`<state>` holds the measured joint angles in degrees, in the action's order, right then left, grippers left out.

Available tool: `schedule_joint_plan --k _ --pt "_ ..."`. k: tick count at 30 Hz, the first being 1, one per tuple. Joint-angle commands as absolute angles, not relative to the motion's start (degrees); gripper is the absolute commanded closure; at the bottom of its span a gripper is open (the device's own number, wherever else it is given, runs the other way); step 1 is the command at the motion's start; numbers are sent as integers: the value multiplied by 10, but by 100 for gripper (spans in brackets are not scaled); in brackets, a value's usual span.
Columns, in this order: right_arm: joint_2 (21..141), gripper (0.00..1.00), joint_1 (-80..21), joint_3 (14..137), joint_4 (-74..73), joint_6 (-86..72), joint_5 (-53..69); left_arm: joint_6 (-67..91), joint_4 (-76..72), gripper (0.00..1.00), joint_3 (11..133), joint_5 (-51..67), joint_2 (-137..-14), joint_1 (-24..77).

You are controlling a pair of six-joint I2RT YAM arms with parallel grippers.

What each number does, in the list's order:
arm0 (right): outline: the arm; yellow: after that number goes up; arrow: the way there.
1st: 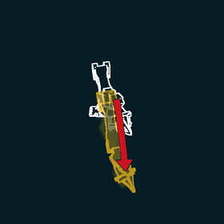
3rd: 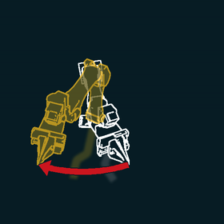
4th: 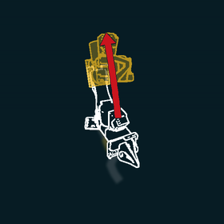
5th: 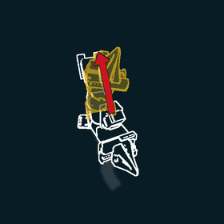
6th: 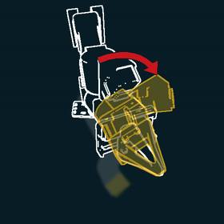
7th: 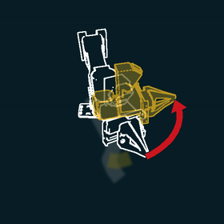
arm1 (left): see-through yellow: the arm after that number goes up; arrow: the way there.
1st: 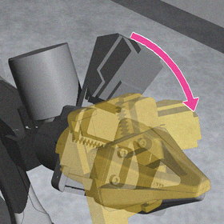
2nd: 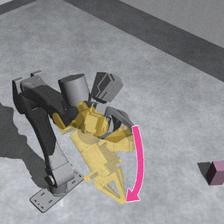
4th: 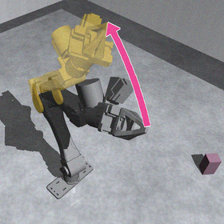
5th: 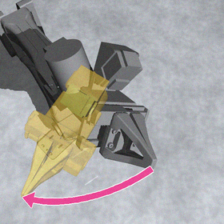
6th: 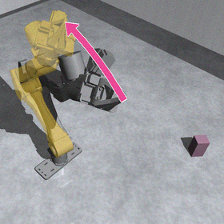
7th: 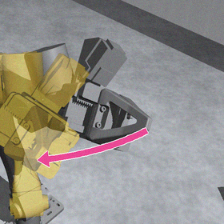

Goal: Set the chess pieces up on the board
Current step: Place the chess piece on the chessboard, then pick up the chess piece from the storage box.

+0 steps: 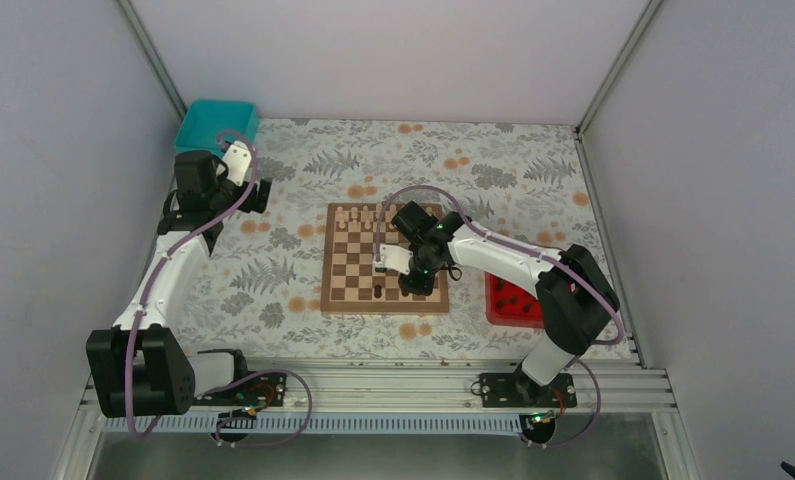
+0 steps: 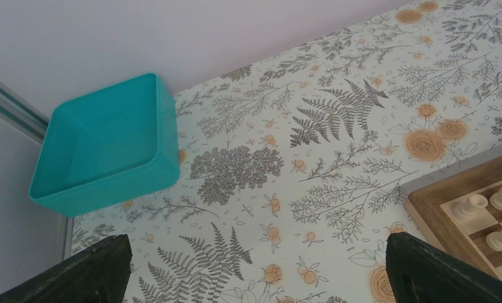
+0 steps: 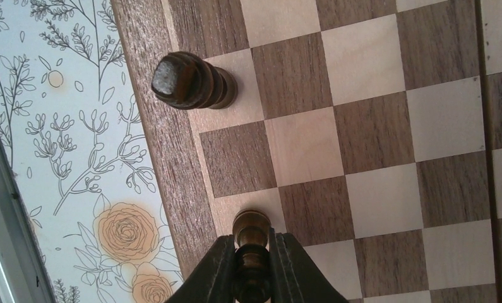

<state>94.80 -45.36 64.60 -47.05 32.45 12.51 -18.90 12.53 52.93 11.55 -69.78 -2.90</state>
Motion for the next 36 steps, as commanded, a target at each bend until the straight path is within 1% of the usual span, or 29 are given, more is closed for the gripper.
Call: schedule_joint_plan --k 1,5,14,18,21,28,36 --pt "950 84 -460 654 -458 318 115 -193 118 0 521 120 -699 -33" --pt "950 80 -459 651 -460 320 117 -193 119 0 521 120 -700 -33" --pt "948 78 -459 650 -461 321 110 -193 119 0 521 121 -699 -34" --pt "921 72 -456 651 -465 318 94 -193 119 0 522 120 -699 -35" --pt "889 68 -436 650 -476 319 78 -193 119 0 522 120 -699 -36" --pt "785 62 -298 634 -497 357 81 -193 119 0 522 123 -697 -37" --pt "722 62 -115 583 -504 417 87 -193 118 0 521 126 -695 -38"
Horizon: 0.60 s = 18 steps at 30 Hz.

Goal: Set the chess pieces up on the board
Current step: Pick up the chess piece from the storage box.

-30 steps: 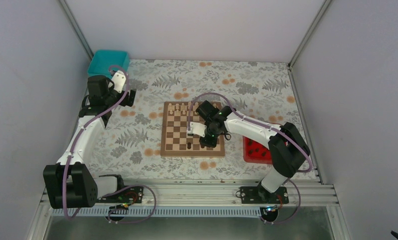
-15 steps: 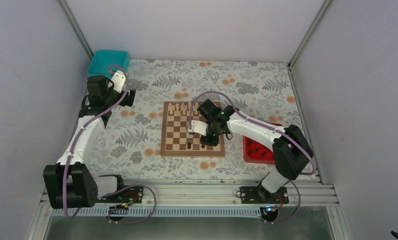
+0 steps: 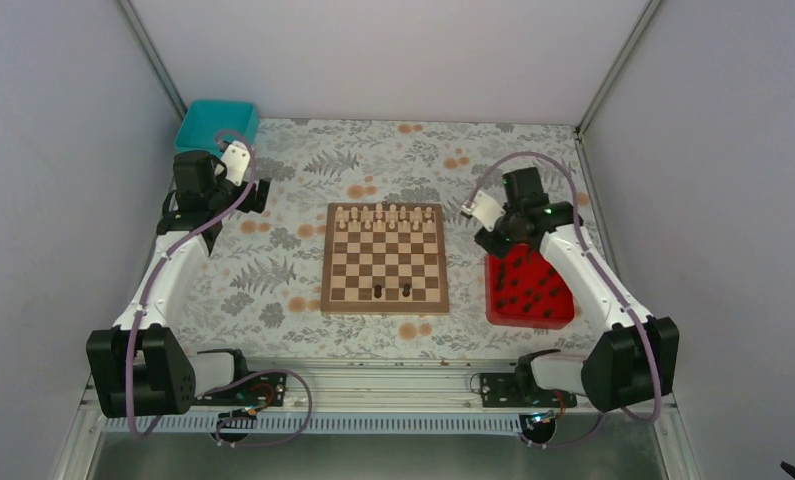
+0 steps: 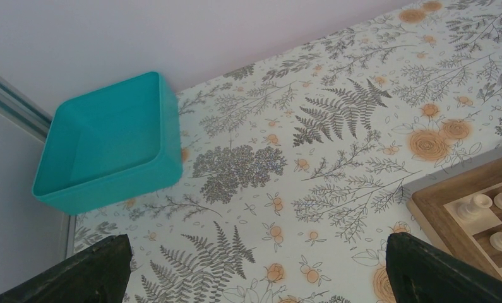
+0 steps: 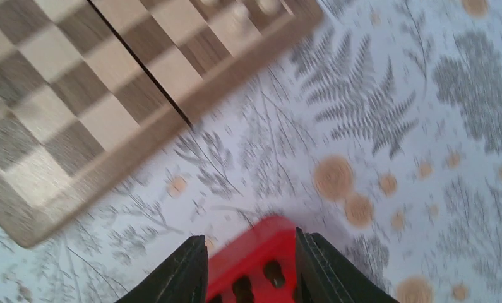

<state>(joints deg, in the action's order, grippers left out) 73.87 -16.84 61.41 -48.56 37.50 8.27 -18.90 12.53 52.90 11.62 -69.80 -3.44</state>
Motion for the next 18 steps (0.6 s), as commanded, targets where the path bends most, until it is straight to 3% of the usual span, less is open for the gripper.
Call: schedule_joint_plan --k 1,9,18 --pt "720 62 -100 576 -504 423 87 -193 118 0 521 126 -695 -38" --pt "747 66 32 524 -458 461 86 -192 118 0 520 127 -692 -38" --pt "790 67 82 508 -421 465 91 -192 119 0 520 126 -692 -40"
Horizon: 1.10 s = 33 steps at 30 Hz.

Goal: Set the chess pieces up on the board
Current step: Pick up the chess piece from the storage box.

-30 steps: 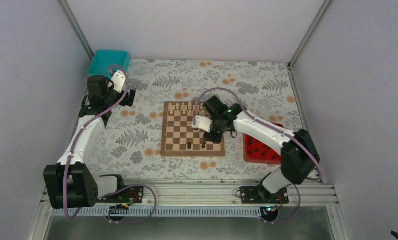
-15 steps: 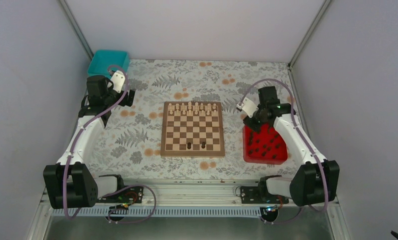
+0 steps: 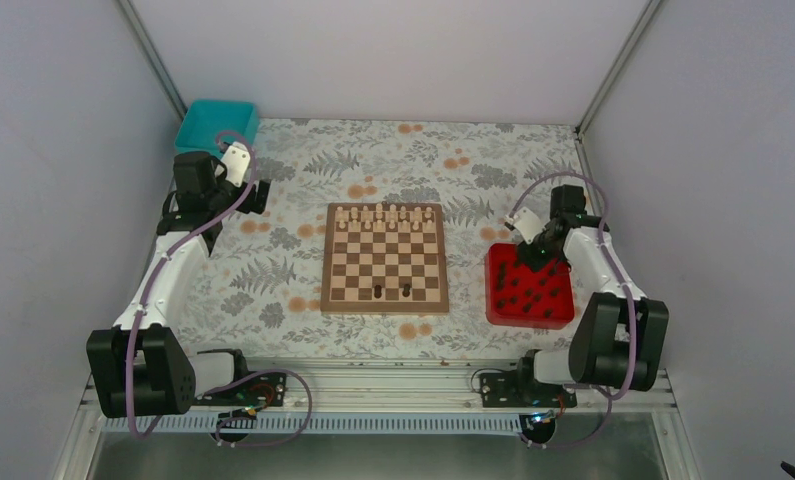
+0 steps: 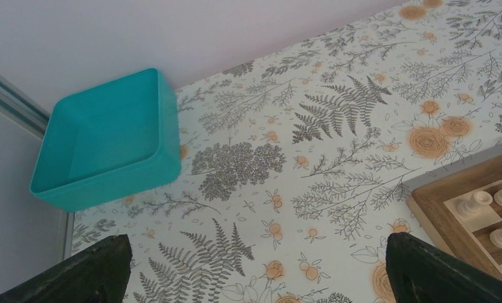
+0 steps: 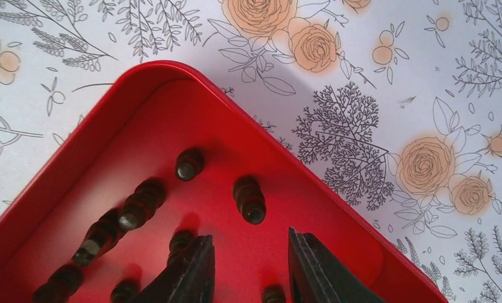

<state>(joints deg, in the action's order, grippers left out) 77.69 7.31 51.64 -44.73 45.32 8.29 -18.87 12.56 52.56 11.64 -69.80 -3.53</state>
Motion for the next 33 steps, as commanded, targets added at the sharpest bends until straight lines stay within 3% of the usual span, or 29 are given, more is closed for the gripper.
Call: schedule_joint_plan --k 1,23,33 --pt "793 67 83 506 -417 464 92 -192 119 0 521 126 -692 -40" --pt "868 69 91 487 -364 460 114 -192 119 0 520 134 -694 -43" --pt "857 86 92 492 -377 461 104 -192 118 0 520 135 -691 -44"
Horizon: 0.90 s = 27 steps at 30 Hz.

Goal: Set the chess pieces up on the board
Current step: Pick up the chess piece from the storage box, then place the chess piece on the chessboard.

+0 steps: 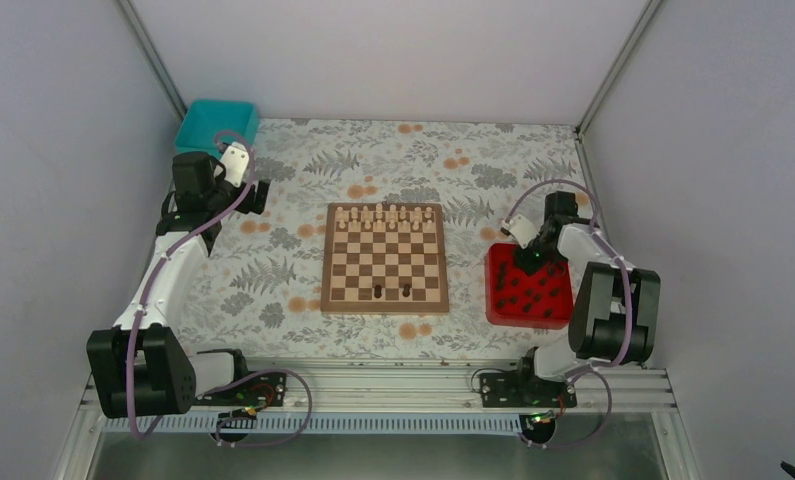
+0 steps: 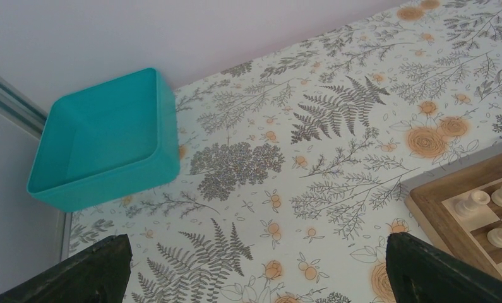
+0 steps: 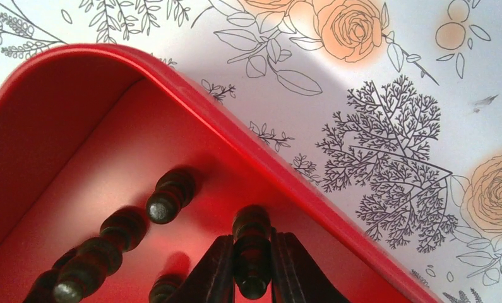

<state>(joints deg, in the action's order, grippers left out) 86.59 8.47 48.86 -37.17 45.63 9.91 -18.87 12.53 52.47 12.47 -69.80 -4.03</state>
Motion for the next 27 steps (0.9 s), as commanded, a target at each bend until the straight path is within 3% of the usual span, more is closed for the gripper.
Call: schedule_joint_plan --k 1,7,13,27 --pt "850 87 92 498 -383 461 105 -192 119 0 520 135 -691 -44" --pt "799 90 71 570 -456 452 123 -190 118 0 522 135 -689 -45" --pt "770 90 -46 688 -527 415 125 -189 121 0 528 137 -689 -45" --pt "947 89 -404 946 -574 341 119 -189 119 0 523 118 -683 -47"
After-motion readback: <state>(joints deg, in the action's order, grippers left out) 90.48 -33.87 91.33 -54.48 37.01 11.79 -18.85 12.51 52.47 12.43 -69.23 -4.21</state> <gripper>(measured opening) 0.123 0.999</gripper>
